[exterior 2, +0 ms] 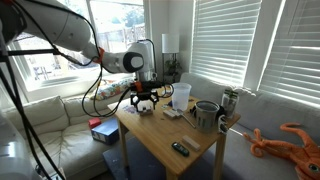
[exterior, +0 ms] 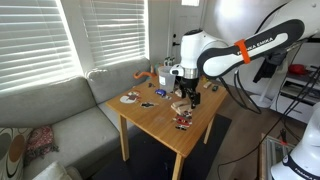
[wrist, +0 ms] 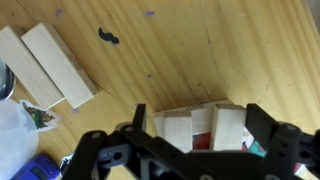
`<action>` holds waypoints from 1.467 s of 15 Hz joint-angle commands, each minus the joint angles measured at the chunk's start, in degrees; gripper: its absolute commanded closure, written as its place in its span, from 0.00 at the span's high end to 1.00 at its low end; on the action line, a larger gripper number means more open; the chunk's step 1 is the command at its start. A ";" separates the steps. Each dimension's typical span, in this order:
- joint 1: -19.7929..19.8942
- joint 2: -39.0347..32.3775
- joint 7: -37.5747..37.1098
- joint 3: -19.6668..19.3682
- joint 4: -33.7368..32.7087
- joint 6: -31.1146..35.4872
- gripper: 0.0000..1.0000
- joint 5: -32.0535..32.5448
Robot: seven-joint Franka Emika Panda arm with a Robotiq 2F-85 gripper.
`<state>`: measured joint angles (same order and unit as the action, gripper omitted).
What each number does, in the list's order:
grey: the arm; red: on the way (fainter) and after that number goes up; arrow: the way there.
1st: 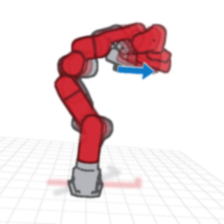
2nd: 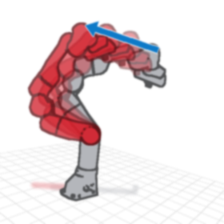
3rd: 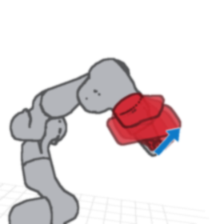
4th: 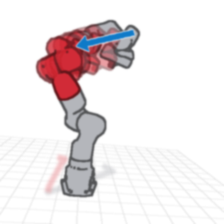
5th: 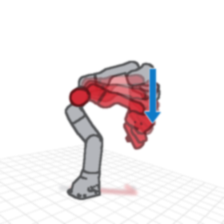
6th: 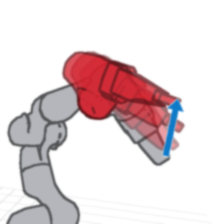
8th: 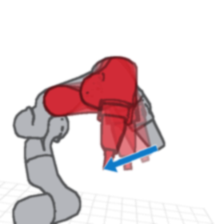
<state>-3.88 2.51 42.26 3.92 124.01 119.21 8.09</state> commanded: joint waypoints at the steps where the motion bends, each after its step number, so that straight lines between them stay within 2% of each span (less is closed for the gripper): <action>1: -0.05 1.74 -1.64 -0.19 1.92 1.51 1.00 1.84; 15: 0.02 3.09 -2.83 -0.46 2.43 2.99 1.00 2.10; 22: -0.51 7.91 -0.17 -1.06 1.89 0.40 1.00 -2.06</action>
<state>-3.82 6.46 40.27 3.67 124.51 121.13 8.81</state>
